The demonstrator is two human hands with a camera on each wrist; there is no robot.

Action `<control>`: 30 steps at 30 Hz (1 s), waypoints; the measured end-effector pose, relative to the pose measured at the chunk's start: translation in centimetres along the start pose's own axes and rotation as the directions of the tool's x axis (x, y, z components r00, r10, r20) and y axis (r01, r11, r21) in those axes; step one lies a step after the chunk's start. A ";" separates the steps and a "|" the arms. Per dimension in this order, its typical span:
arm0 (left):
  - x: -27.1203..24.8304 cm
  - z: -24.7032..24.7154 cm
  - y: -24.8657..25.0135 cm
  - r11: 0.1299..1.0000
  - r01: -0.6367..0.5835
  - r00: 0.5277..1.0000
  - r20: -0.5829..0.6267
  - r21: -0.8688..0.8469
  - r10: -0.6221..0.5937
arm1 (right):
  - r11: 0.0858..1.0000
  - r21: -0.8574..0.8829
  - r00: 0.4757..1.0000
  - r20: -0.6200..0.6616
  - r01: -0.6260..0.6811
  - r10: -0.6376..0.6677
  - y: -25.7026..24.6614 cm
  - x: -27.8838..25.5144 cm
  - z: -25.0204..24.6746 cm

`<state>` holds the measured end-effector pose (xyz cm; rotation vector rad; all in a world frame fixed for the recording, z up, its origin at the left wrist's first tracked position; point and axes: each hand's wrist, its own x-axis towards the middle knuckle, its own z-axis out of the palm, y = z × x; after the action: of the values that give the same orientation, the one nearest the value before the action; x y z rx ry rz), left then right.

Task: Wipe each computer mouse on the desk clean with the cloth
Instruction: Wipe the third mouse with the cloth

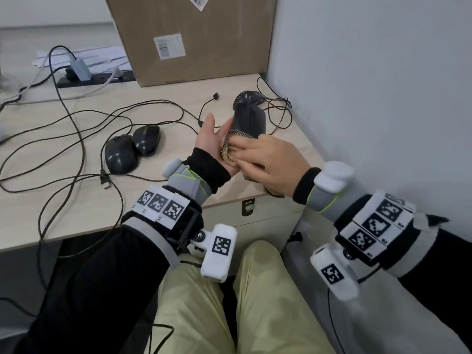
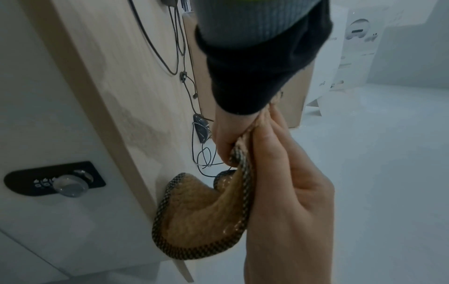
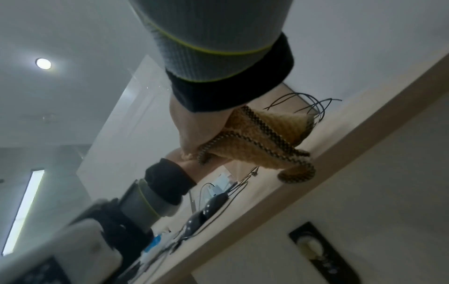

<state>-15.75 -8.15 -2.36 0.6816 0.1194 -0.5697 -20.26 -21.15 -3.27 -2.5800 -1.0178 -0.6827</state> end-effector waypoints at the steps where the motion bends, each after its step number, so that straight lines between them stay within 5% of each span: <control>1: 0.0 0.0 0.0 1.000 0.001 1.000 0.011 0.022 -0.001 | 1.000 -0.016 1.000 -0.012 0.021 -0.022 0.2 -0.3 0.1; 10: 0.0 -0.8 1.5 0.996 -0.082 0.993 0.090 0.031 0.079 | 0.962 -0.200 0.981 -0.025 0.185 -0.194 2.6 -1.7 -0.1; 13: 0.3 -1.3 2.4 0.993 -0.107 0.993 0.051 0.048 0.104 | 0.972 -0.234 0.994 -0.090 0.032 -0.055 3.3 -2.2 -0.1; 16: 0.2 -1.5 2.4 0.992 -0.106 0.994 0.033 0.064 0.104 | 0.982 -0.015 0.958 -0.222 -0.188 0.180 2.6 -1.2 -0.1; 18: 0.2 -1.6 2.1 0.994 -0.090 0.996 0.032 0.070 0.087 | 0.912 0.241 0.865 -0.309 -0.332 0.397 2.3 -0.1 -0.7; 21: 0.2 -1.4 1.8 0.989 -0.048 0.998 0.040 0.142 0.043 | 0.731 0.476 0.715 -0.262 -0.488 0.648 1.9 1.3 -2.0; 23: 0.3 -1.1 1.4 0.980 -0.034 0.998 0.057 0.195 0.023 | 0.664 0.525 0.685 -0.193 -0.533 0.703 1.5 1.7 -2.0; 30: 0.6 0.6 -0.2 0.960 -0.057 0.998 0.038 0.274 0.048 | 0.607 0.522 0.734 0.057 -0.600 0.676 0.6 0.4 -0.3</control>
<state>-15.37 -8.97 -2.19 0.9435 -0.0079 -0.5508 -19.66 -21.52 -2.85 -2.1299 -0.1168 -0.3258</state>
